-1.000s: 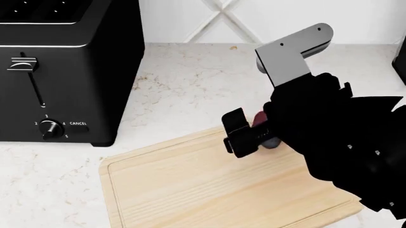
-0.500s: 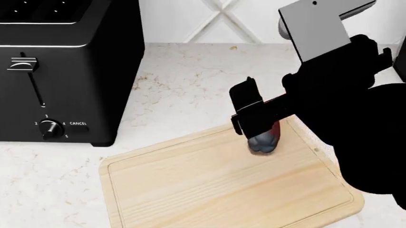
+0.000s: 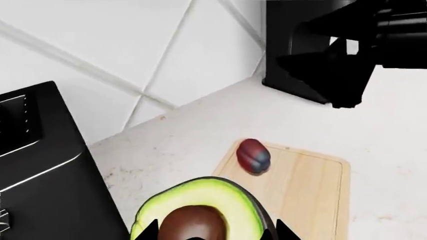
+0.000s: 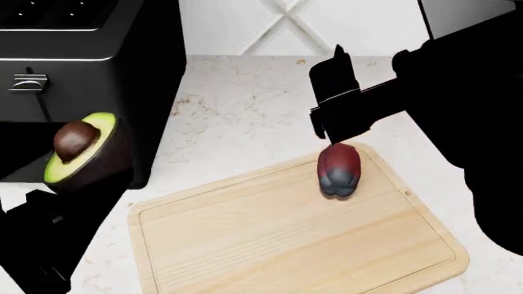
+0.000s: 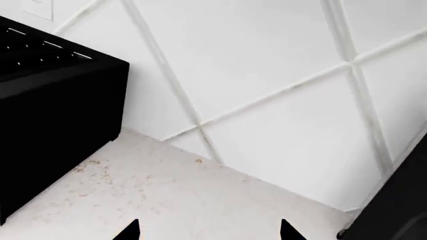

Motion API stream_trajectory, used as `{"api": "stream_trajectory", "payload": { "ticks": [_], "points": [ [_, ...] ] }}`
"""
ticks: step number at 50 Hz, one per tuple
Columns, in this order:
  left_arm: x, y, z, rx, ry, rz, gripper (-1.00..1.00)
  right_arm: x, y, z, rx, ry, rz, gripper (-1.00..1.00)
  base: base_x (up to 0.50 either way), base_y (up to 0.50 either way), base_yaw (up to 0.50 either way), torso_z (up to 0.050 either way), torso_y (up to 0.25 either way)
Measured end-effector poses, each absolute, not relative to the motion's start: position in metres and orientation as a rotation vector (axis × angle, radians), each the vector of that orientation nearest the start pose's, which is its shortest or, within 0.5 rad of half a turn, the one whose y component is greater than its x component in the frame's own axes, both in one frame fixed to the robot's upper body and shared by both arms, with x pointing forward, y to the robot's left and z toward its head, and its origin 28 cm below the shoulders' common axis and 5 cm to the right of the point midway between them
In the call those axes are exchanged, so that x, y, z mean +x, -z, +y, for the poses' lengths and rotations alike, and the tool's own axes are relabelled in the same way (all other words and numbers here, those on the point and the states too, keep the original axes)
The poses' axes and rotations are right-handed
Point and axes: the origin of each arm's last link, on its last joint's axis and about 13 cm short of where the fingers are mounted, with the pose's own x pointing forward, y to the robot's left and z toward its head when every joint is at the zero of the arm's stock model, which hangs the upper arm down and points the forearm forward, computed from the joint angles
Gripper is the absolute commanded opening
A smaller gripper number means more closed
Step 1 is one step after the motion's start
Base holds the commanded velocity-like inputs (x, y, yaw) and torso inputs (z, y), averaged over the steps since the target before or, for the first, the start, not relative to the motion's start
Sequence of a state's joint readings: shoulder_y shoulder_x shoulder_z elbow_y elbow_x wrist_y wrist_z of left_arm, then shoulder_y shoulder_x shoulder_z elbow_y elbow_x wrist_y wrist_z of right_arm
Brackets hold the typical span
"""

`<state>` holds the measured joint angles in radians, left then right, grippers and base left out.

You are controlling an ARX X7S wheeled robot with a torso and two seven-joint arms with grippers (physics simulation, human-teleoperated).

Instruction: Place the avocado, onion, tomato and bell pepper on the cutting board.

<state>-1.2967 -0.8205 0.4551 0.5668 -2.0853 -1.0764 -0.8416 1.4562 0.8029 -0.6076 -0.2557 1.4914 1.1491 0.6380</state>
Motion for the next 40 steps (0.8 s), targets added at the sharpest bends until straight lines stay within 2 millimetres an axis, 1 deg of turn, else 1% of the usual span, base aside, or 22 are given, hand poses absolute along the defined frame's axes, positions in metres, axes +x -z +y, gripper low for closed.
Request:
{"api": "stream_trajectory", "payload": {
  "ticks": [13, 30, 40],
  "points": [
    [0.21, -0.306, 0.207, 0.217, 0.715, 0.225, -1.0, 0.254, -0.345, -0.152, -0.297, -0.175, 0.032, 1.0, 0.0, 0.0, 0.0, 0.0, 0.0],
    [0.239, -0.299, 0.172, 0.274, 0.827, 0.277, -1.0, 0.249, -0.353, -0.155, -0.302, -0.159, 0.006, 1.0, 0.0, 0.0, 0.0, 0.0, 0.001],
    [0.257, -0.29, 0.153, 0.301, 0.852, 0.295, -1.0, 0.247, -0.359, -0.155, -0.307, -0.155, -0.005, 1.0, 0.0, 0.0, 0.0, 0.0, 0.001]
  ]
}}
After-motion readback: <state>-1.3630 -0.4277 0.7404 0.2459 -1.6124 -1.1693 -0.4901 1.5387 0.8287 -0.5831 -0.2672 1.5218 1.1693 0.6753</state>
